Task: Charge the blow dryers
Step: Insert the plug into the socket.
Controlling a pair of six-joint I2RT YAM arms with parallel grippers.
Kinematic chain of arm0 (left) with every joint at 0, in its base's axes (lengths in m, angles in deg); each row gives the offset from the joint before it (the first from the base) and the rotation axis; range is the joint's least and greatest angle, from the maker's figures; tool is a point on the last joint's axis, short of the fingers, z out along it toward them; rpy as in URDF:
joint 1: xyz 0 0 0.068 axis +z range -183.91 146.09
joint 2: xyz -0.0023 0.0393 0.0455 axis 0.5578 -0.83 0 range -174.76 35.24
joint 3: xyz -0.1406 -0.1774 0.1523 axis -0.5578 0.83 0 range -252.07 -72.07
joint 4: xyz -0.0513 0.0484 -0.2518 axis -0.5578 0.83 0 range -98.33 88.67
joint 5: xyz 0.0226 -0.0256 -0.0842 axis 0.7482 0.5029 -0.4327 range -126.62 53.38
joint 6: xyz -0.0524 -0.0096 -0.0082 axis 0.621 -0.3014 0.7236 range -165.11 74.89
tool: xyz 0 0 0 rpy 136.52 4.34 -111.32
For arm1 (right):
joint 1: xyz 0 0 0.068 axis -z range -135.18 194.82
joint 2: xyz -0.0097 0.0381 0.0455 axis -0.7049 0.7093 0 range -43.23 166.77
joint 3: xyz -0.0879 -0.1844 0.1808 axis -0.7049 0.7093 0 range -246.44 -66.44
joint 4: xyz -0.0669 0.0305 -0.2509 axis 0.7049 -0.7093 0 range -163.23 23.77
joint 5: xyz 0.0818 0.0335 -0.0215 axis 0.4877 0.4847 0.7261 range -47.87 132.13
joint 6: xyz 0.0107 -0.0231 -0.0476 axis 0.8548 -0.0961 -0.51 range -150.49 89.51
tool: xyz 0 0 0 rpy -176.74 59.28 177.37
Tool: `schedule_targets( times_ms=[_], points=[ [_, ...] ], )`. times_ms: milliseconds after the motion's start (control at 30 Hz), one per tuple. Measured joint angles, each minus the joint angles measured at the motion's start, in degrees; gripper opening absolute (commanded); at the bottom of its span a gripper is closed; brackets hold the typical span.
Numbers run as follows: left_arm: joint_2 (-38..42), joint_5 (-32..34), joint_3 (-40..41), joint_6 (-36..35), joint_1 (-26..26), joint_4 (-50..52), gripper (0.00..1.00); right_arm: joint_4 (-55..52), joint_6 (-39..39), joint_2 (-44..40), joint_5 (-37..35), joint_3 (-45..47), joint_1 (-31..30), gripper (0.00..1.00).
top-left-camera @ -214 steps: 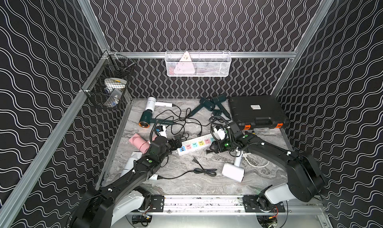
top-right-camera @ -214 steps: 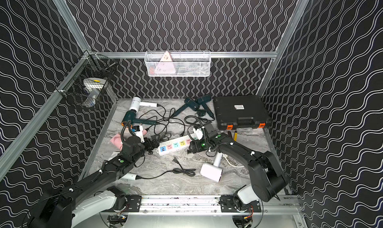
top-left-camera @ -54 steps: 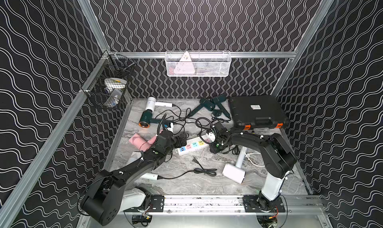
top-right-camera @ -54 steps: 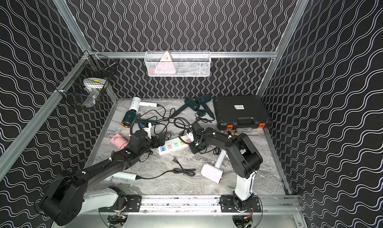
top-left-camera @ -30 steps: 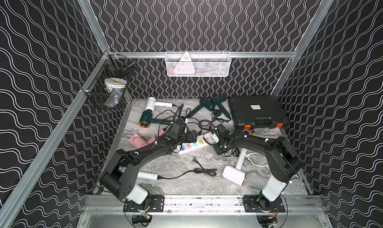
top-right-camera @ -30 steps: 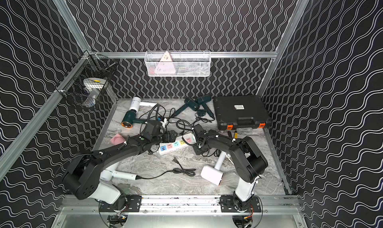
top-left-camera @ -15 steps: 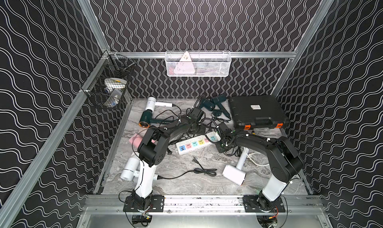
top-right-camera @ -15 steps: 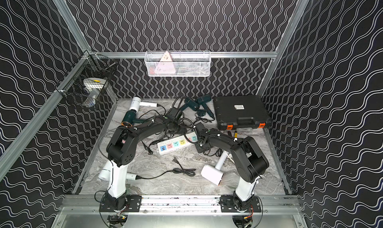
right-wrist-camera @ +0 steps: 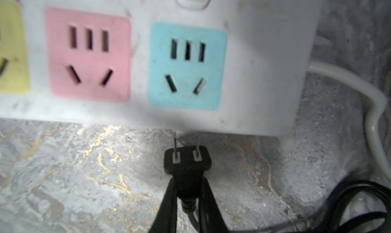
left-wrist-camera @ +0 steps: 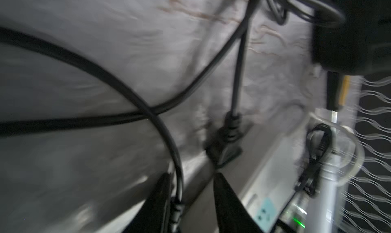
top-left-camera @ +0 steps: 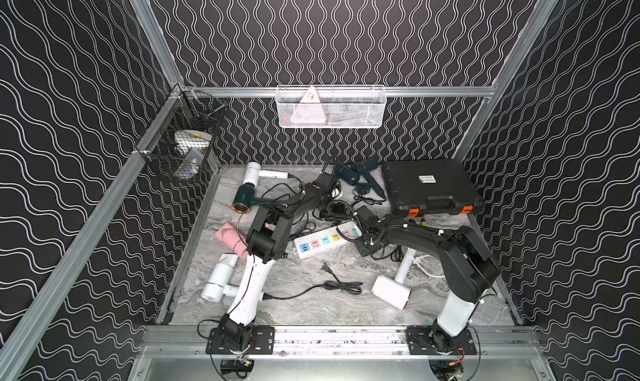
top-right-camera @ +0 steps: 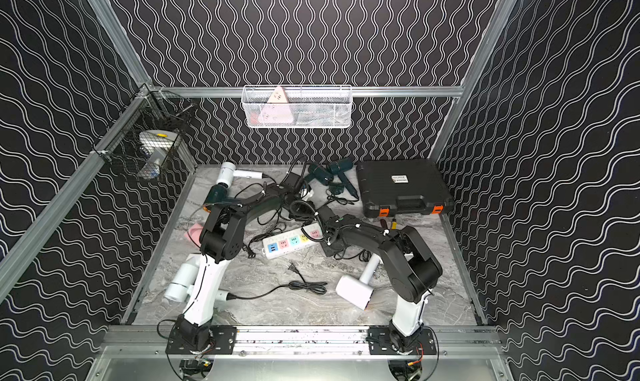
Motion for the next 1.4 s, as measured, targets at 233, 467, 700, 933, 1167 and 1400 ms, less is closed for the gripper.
schedule_targets(
  times_ms=[233,467,700,933,1167,1400],
  points=[
    [-2.4,-3.6,-3.0,-0.2,0.1,0.6,0.39,-2.5,0.3,2.5,-1.5,-3.5,-0.7,0.0],
    [-3.3,-5.0,-3.6,-0.6,-0.3,0.1,0.37,-4.6,1.3,3.5,-2.2,-5.4,-0.9,0.0],
    [-4.0,-5.4,-3.9,-2.0,-1.4,-1.3,0.34,-6.2,1.3,4.9,-2.3,-6.7,-0.9,0.0],
    [-3.5,-5.7,-2.3,-2.6,-1.5,-3.2,0.32,-6.9,1.2,5.2,-2.1,-7.3,-0.8,0.0],
    [-2.9,-6.1,-0.5,-3.6,-1.5,-5.2,0.3,-6.8,0.6,4.4,-0.7,-6.9,-0.2,0.0],
    [-2.4,-6.8,1.1,-4.7,-1.7,-6.4,0.28,-6.7,-2.6,3.7,1.7,-6.2,1.2,0.0]
  ],
)
